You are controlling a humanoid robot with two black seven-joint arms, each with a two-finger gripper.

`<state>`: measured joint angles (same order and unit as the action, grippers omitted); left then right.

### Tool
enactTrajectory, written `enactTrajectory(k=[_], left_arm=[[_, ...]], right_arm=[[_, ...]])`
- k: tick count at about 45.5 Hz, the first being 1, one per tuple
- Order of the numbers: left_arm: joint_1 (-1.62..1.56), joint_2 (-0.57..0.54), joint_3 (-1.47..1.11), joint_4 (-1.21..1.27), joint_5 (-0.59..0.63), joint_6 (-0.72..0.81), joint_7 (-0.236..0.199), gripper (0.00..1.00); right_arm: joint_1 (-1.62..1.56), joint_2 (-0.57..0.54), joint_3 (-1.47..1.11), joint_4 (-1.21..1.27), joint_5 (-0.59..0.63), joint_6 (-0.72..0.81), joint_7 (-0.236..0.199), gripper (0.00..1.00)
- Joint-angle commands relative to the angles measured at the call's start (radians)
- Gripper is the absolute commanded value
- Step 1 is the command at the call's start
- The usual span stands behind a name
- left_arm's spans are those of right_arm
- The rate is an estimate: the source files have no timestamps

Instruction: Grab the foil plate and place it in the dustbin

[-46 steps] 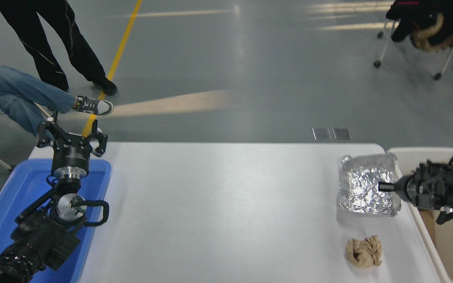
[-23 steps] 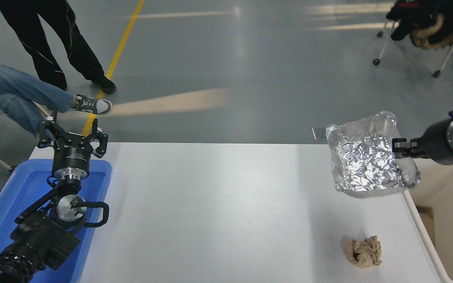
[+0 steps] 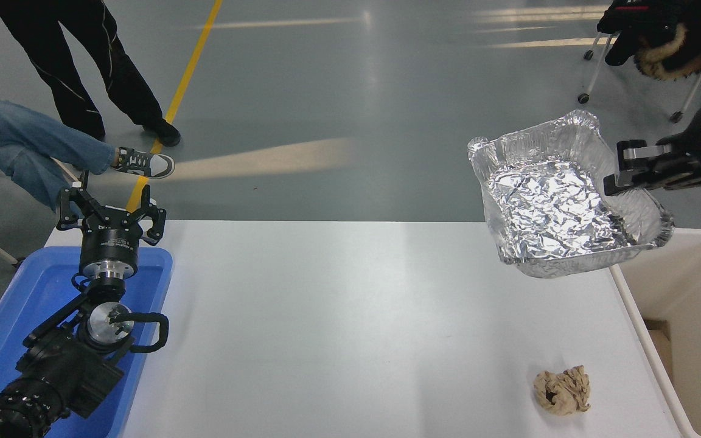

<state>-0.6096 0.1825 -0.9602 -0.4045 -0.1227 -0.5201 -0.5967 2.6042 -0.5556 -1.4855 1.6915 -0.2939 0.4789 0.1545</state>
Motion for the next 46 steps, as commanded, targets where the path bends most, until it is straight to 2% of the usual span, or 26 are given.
enactTrajectory(k=[1,10,18,25,35,42,43,45,46], left_arm=[[-0.001,0.0,0.0,0.001,0.0,0.0,0.0,0.99],[-0.001,0.0,0.0,0.0,0.0,-0.001,0.0,0.99],[-0.001,0.0,0.0,0.0,0.0,0.0,0.0,0.99],[-0.001,0.0,0.0,0.0,0.0,-0.001,0.0,0.99],[-0.001,0.0,0.0,0.0,0.0,-0.001,0.0,0.99],[-0.002,0.0,0.0,0.0,0.0,-0.001,0.0,0.99],[-0.001,0.0,0.0,0.0,0.0,-0.001,0.0,0.99],[-0.002,0.0,0.0,0.0,0.0,-0.001,0.0,0.99],[-0.002,0.0,0.0,0.0,0.0,-0.001,0.0,0.99]], right_arm=[[-0.284,-0.066,-0.025,-0.199,-0.002,-0.088,-0.004,0.0],[-0.737,-0.125,0.069,-0.531,0.021,-0.246,-0.007,0.0],[-1.113,-0.144,0.237,-0.847,0.189,-0.26,-0.021,0.0],[-1.461,-0.13,0.367,-1.171,0.289,-0.26,-0.027,0.0],[-1.823,-0.038,0.551,-1.539,0.377,-0.26,-0.029,0.0],[-1.948,0.019,0.629,-1.629,0.378,-0.264,-0.084,0.0],[-1.954,0.02,0.637,-1.629,0.378,-0.263,-0.099,0.03],[-1.968,0.026,0.648,-1.629,0.38,-0.264,-0.139,0.62],[-1.972,0.032,0.652,-1.629,0.38,-0.266,-0.16,0.78]])
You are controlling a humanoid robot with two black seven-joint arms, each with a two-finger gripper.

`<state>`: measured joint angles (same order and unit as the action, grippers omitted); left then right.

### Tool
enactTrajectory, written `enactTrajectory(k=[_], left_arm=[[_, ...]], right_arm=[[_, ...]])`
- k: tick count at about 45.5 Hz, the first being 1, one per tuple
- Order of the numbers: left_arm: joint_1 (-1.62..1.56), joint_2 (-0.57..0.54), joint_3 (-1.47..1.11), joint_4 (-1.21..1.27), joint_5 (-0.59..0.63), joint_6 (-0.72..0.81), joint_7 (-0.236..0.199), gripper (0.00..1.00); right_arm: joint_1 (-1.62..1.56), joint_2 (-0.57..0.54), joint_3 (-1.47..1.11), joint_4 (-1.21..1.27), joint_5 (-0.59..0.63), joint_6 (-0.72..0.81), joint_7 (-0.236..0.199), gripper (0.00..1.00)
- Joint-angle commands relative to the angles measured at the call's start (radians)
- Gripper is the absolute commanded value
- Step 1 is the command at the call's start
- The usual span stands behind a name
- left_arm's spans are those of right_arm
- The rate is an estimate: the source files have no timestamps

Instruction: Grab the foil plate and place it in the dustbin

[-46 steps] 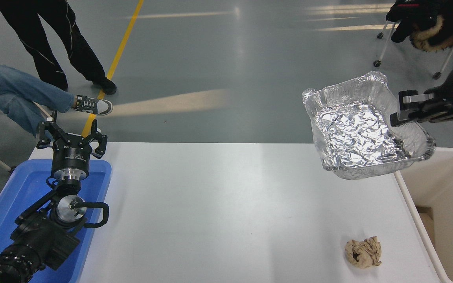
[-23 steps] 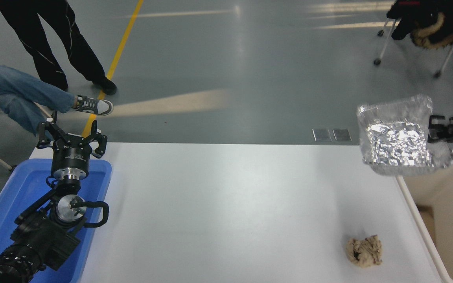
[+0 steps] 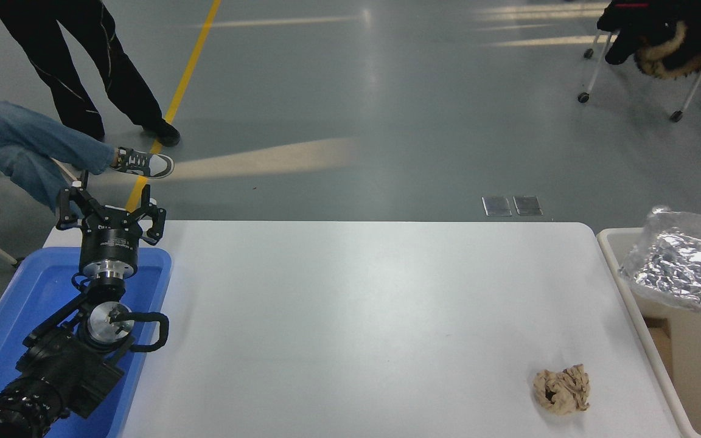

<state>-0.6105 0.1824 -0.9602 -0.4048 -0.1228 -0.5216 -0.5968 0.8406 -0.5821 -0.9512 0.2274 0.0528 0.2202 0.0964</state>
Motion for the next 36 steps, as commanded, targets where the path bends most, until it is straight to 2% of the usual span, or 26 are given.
enactTrajectory(k=[1,5,9,23,28,30,36], left_arm=[[0.0,0.0,0.001,0.0,0.0,0.0,0.0,0.99],[0.0,0.0,0.0,0.0,0.0,0.0,0.0,0.99],[0.0,0.0,0.001,0.0,0.0,0.0,0.0,0.99],[-0.002,0.0,0.001,0.0,0.002,0.0,0.0,0.99],[-0.002,0.0,0.001,0.0,0.002,0.0,0.0,0.99],[-0.002,0.0,0.001,0.0,0.002,0.0,0.0,0.99],[-0.003,0.0,0.003,0.0,0.003,-0.002,0.0,0.99]], right_arm=[[-0.213,0.065,0.123,-0.165,0.036,-0.007,-0.124,0.82],[-0.216,0.07,0.164,-0.165,0.062,-0.007,-0.153,0.95],[-0.216,0.068,0.184,-0.165,0.076,-0.007,-0.158,1.0],[-0.137,0.067,0.19,-0.1,0.079,-0.005,-0.156,1.0],[-0.014,0.002,0.192,0.048,0.078,-0.005,-0.153,1.0],[0.082,-0.066,0.187,0.198,0.061,-0.012,-0.15,1.0],[0.264,-0.143,0.141,0.446,0.038,-0.03,-0.147,0.99]])
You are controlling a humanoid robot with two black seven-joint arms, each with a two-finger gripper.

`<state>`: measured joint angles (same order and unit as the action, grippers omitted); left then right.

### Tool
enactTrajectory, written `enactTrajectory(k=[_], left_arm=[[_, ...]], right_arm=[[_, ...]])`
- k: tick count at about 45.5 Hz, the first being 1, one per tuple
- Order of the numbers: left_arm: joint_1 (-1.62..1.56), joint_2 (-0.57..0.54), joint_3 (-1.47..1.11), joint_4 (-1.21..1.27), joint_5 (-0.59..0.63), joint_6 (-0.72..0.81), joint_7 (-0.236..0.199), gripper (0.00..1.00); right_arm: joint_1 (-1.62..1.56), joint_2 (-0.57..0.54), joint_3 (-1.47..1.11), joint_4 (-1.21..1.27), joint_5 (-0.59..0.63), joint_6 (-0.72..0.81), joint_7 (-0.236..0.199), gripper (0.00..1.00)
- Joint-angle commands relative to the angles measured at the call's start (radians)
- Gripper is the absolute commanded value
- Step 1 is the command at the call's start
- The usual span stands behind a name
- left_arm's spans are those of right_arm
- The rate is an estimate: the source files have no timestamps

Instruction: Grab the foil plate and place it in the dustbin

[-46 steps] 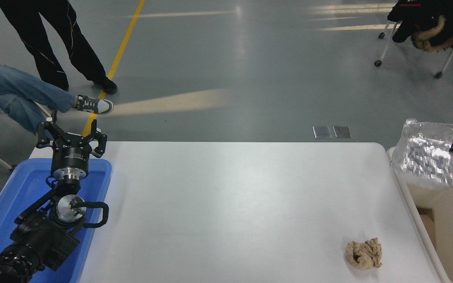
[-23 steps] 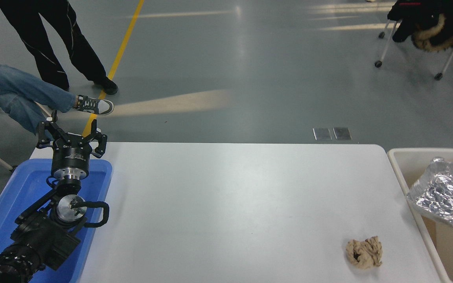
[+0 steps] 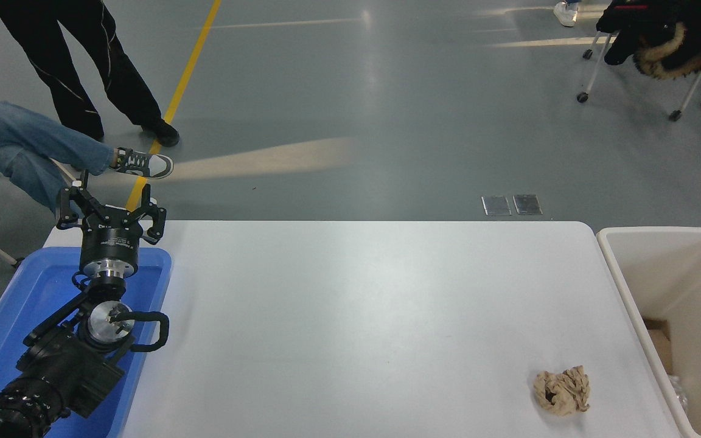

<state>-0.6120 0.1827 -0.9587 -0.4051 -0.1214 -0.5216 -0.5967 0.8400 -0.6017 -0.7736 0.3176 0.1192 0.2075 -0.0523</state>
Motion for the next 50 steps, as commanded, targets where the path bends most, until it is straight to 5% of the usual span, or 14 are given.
enactTrajectory(k=[1,32,44,50], left_arm=[[0.0,0.0,0.002,0.0,0.0,-0.002,0.002,0.99],[0.0,0.0,0.0,0.0,0.0,-0.003,0.002,0.99],[0.001,0.0,-0.002,0.0,-0.001,-0.002,0.0,0.99],[0.003,0.001,-0.002,0.0,-0.001,-0.002,0.0,0.99]], right_arm=[[0.293,-0.128,-0.053,0.389,-0.041,-0.019,0.003,0.99],[1.336,0.086,-0.576,1.34,-0.092,-0.05,0.005,0.98],[1.674,0.201,-0.562,1.428,-0.07,0.171,0.005,0.99],[1.786,0.253,-0.556,1.428,0.04,0.309,0.005,0.99]])
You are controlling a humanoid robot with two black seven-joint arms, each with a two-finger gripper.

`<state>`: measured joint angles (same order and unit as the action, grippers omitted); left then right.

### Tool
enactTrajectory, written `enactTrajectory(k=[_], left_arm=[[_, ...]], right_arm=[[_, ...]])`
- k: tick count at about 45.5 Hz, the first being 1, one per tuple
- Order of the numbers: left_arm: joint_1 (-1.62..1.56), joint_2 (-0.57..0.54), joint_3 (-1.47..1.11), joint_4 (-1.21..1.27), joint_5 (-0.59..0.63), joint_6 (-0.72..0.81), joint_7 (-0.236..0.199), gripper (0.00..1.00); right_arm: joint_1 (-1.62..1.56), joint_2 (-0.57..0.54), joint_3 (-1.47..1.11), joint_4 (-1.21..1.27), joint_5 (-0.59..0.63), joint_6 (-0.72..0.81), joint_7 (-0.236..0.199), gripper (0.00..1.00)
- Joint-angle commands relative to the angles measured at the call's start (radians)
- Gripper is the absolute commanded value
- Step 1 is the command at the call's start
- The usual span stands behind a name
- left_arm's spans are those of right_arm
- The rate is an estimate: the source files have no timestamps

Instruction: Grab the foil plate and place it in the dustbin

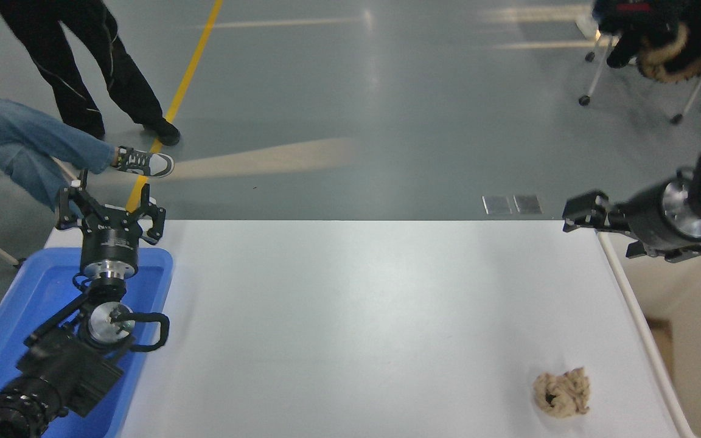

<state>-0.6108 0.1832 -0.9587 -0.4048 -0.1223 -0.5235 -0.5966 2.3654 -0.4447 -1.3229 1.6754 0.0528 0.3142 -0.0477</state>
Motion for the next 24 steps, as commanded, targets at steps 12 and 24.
enactTrajectory(k=[12,24], left_arm=[[0.002,-0.001,-0.003,0.0,0.0,0.002,0.0,0.99],[0.002,-0.001,-0.003,0.0,0.0,0.002,0.0,0.99]], right_arm=[[0.374,0.172,-0.009,0.07,0.255,0.348,-0.003,1.0],[0.384,0.216,-0.024,0.07,0.354,0.361,-0.012,1.0]])
